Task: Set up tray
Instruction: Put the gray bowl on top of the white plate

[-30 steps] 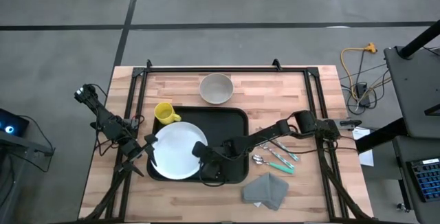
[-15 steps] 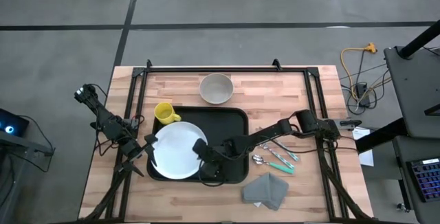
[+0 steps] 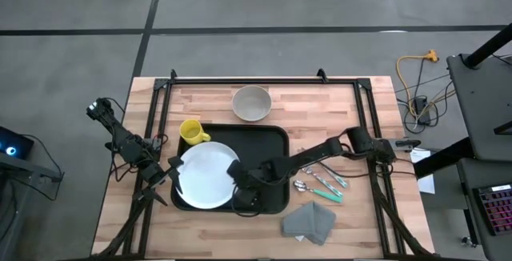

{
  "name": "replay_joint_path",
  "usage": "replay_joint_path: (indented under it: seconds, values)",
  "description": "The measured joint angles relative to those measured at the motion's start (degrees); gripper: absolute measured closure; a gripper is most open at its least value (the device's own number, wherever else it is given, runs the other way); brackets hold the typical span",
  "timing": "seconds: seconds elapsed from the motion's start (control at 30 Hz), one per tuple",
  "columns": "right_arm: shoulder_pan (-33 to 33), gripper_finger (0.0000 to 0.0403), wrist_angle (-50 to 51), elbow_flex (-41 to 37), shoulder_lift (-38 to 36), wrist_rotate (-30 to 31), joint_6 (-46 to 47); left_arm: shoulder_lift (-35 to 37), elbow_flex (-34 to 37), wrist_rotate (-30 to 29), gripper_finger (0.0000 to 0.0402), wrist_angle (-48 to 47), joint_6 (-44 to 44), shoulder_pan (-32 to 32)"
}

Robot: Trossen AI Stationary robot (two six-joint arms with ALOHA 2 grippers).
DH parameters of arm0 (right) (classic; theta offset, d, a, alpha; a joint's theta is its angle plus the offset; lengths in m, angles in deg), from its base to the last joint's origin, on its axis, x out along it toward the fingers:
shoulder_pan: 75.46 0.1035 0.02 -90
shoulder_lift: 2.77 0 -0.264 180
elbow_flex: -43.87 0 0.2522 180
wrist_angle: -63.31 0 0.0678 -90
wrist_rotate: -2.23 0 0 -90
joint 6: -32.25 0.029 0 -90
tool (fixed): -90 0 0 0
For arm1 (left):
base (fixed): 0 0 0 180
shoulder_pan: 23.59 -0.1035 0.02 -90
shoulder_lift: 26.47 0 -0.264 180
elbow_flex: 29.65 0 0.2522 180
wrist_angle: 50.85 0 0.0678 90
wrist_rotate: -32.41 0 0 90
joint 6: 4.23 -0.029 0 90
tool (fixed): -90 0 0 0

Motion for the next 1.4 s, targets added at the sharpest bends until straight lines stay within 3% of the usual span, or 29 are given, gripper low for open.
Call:
replay_joint_path:
  seconds: [0.2,0.53,0.9,1.4]
  values:
    - [0.00,0.0220,2.97,0.00,-3.77,2.03,1.18,-0.02,0.00,0.00,0.0147,0.00,0.01,0.00]
    - [-0.65,0.0220,15.24,0.00,-8.41,16.94,8.83,-0.02,0.00,-0.02,0.0147,-0.02,0.01,0.00]
    - [-4.36,0.0220,18.77,0.00,-9.01,17.09,10.57,-0.07,0.00,-0.02,0.0147,0.00,0.02,0.02]
    - [-14.88,0.0220,19.05,0.00,-9.01,16.76,13.82,-0.07,0.00,-0.01,0.0147,0.00,0.01,0.00]
